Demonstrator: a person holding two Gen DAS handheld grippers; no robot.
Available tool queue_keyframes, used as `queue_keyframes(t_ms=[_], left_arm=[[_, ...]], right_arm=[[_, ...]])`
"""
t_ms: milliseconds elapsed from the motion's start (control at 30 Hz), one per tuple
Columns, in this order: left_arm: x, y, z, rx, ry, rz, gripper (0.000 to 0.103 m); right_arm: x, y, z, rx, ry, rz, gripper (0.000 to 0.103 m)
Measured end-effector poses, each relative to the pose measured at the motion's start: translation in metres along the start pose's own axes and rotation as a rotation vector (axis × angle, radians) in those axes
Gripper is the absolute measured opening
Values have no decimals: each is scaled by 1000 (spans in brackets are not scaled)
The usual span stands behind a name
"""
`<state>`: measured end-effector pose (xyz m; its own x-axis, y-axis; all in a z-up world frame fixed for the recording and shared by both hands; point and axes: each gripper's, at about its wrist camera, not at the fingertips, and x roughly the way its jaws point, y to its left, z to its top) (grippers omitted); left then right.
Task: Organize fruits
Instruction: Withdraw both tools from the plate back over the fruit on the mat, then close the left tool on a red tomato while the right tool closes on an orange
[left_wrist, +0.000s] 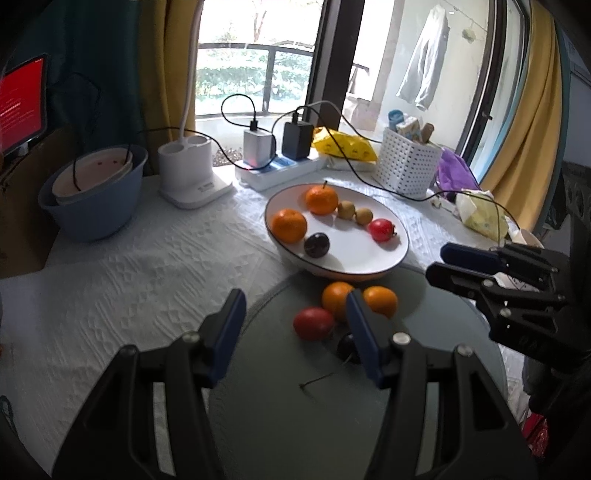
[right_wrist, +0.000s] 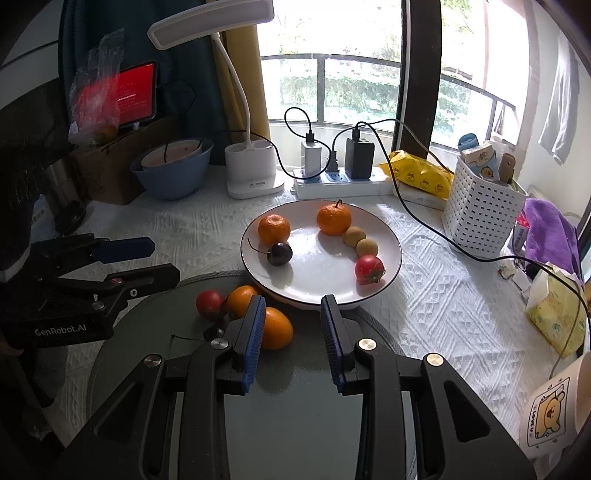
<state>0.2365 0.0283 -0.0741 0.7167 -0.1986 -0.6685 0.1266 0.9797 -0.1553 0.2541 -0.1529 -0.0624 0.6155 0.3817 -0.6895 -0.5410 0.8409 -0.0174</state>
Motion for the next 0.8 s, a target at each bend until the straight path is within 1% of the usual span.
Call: queue_keyframes(t_ms=[200, 333, 600, 800], left_arm=[[7, -4, -3, 1, 19, -6, 58], [13, -5, -5, 3, 30, 5, 58], [27, -5, -11, -1, 73, 0, 58], [37, -6, -11, 1, 99, 6, 58]], right_arm=[[4, -2, -2, 8, 10, 7, 33], [12, -1, -5, 11, 28, 21, 33], [27, 6, -12, 0, 64, 50, 33], [34, 4, -12, 10, 74, 61, 33]])
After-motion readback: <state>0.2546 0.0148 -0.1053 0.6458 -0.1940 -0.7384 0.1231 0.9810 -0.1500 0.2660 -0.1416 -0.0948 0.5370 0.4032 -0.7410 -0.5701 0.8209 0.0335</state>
